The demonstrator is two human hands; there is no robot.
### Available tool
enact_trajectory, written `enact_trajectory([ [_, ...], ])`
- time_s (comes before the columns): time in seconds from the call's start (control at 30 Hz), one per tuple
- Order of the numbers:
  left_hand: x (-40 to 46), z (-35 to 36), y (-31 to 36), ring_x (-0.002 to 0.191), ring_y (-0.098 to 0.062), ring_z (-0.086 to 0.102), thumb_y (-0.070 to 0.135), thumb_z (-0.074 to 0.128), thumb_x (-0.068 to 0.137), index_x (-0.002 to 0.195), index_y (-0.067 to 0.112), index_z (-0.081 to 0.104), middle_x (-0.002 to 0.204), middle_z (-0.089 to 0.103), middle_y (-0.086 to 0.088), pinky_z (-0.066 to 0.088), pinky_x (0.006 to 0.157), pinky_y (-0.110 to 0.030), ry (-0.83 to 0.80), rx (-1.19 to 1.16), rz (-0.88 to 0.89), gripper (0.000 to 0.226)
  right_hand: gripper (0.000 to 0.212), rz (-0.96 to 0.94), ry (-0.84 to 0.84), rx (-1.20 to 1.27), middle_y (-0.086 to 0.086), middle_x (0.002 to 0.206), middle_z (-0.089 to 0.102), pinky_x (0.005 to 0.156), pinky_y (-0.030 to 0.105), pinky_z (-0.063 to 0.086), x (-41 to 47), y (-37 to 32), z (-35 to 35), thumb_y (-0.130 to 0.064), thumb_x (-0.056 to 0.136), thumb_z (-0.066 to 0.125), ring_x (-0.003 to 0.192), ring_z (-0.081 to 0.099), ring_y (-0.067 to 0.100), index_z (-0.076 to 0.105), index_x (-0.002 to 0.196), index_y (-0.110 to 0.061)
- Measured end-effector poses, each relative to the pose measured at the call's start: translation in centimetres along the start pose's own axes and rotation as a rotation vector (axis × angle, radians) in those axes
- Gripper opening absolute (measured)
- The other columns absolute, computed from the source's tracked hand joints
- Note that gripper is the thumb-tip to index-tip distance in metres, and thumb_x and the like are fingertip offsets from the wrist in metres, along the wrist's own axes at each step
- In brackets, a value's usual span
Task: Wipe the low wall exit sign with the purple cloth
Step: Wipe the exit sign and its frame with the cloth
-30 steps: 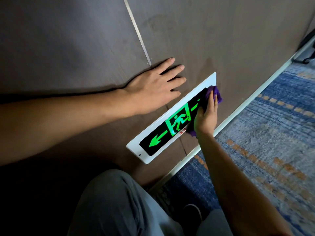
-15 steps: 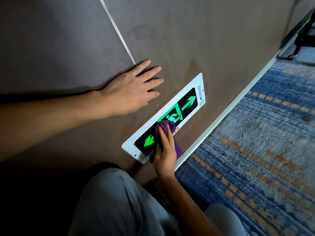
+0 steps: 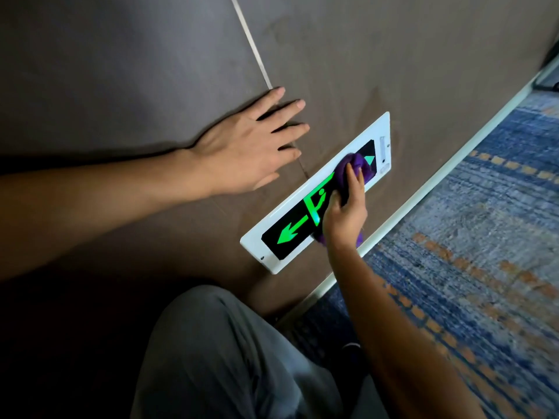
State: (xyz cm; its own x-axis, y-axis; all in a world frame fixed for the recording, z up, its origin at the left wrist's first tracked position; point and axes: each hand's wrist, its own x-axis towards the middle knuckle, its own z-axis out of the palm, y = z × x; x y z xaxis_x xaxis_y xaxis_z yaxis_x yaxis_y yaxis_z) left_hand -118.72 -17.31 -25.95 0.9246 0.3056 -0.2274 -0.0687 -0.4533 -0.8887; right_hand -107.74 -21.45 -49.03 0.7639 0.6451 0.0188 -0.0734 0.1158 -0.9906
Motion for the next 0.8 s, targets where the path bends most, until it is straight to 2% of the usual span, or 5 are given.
enact_trajectory([
  [0.13,0.1,0.3,0.0,0.156,-0.04,0.016,0.052,0.047,0.1,0.147,0.026,0.049,0.165,0.032,-0.009,0.01,0.125,-0.062,0.003,0.013,0.021,0.053,0.056,-0.106,-0.035,-0.08,0.002,0.163,0.037,0.115,0.007,0.022,-5.7,1.0,1.9,0.001,0.097,0.053,0.15,0.035,0.019,0.05,0.149,-0.019],
  [0.3,0.1,0.6,0.0,0.155,-0.041,0.018,0.052,0.05,0.099,0.151,0.027,0.043,0.164,0.034,-0.009,0.013,0.124,-0.063,0.036,0.02,0.018,0.058,0.061,-0.216,-0.166,-0.071,0.005,0.165,0.032,0.124,0.043,0.026,-11.4,2.4,2.9,0.01,0.094,0.052,0.155,0.026,0.025,0.048,0.149,-0.016],
  [0.4,0.1,0.6,-0.1,0.154,-0.041,0.021,0.051,0.053,0.097,0.148,0.026,0.048,0.162,0.038,-0.01,0.014,0.124,-0.063,0.042,0.013,0.02,0.057,0.064,-0.219,-0.217,-0.064,0.003,0.167,0.028,0.125,0.044,0.02,-13.6,3.1,3.2,0.008,0.094,0.049,0.156,0.019,0.028,0.046,0.151,-0.021],
  [0.57,0.1,0.4,-0.2,0.154,-0.041,0.022,0.052,0.053,0.097,0.148,0.026,0.048,0.162,0.038,-0.011,0.013,0.125,-0.062,0.027,0.009,0.018,0.057,0.074,-0.297,-0.318,-0.124,-0.008,0.168,0.022,0.12,0.052,0.03,-16.1,4.8,2.9,0.007,0.085,0.05,0.155,0.021,0.031,0.044,0.149,-0.029],
  [0.8,0.0,-0.3,0.1,0.156,-0.039,0.016,0.048,0.052,0.099,0.158,0.026,0.025,0.165,0.033,-0.01,0.009,0.125,-0.06,-0.014,-0.031,-0.003,0.069,0.113,-0.353,-0.431,-0.371,-0.019,0.169,0.007,0.122,0.039,0.025,-17.6,8.4,1.7,0.004,0.07,0.071,0.158,0.008,0.02,0.021,0.155,-0.052],
])
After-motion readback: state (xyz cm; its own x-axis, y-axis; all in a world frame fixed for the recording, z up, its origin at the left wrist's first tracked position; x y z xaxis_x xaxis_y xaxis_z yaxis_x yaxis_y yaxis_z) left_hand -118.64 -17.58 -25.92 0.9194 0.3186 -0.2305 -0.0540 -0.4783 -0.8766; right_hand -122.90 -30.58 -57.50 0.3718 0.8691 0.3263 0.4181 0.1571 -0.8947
